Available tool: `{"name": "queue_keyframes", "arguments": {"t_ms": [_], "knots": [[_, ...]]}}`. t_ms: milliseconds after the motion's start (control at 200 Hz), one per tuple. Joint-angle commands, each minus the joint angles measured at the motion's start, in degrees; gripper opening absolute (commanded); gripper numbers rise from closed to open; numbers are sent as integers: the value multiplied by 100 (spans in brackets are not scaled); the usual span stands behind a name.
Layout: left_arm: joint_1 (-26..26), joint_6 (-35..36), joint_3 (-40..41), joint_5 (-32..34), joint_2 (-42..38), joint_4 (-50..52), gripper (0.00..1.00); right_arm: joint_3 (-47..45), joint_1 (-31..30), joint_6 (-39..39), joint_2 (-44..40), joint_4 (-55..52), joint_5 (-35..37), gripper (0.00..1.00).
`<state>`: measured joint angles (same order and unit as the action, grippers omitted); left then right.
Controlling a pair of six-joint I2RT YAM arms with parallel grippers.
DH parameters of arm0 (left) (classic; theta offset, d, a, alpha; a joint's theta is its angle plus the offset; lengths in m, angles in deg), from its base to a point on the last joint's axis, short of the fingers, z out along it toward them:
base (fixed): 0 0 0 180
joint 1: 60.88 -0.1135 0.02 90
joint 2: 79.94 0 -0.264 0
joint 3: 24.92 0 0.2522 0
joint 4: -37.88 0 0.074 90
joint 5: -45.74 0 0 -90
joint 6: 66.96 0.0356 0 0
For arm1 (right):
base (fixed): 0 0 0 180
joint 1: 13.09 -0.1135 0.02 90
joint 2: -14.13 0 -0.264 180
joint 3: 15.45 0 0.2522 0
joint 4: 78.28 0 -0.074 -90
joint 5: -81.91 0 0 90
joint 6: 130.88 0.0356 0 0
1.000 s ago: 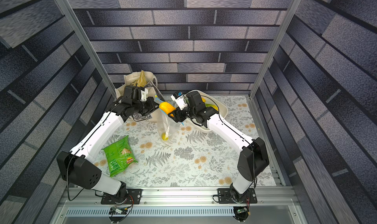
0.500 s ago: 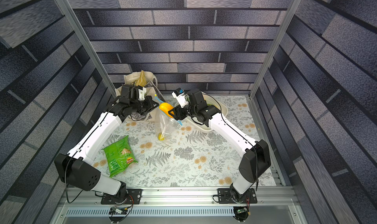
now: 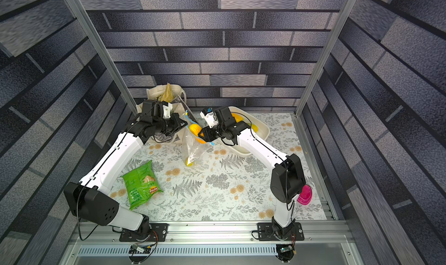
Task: Place the mango in a zip-top bag and seal the zipper
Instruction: Place the mango in the zipper food storage bag.
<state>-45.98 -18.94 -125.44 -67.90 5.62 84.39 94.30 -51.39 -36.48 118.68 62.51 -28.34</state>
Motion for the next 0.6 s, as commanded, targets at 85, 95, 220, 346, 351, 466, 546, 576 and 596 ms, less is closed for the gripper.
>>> {"name": "queue_keyframes", "arguments": {"t_ms": [85,95,220,346,351,466,546,576,596], "knots": [[-63,146,-354,-97,-134,109,0,200,-310,-95,-143,-12,-428,42],[-65,146,-351,-99,-135,111,0,166,-309,-84,-178,19,-429,42],[-140,138,-265,-103,-204,84,0,-175,-286,93,-566,181,-226,40],[-189,114,-176,-185,-267,4,0,-438,-257,257,-969,-36,733,67],[-193,112,-175,-185,-272,4,0,-466,-252,273,-997,-15,764,67],[-223,94,-159,-213,-344,-29,0,-778,-188,552,-1340,129,1225,77],[-230,85,-135,-221,-412,-41,0,-606,-179,655,-1082,31,1145,80],[-214,97,-110,-190,-426,-41,0,-463,-183,748,-905,-38,982,80],[-211,93,-90,-169,-430,-45,0,-389,-179,818,-781,-46,769,80]]}}
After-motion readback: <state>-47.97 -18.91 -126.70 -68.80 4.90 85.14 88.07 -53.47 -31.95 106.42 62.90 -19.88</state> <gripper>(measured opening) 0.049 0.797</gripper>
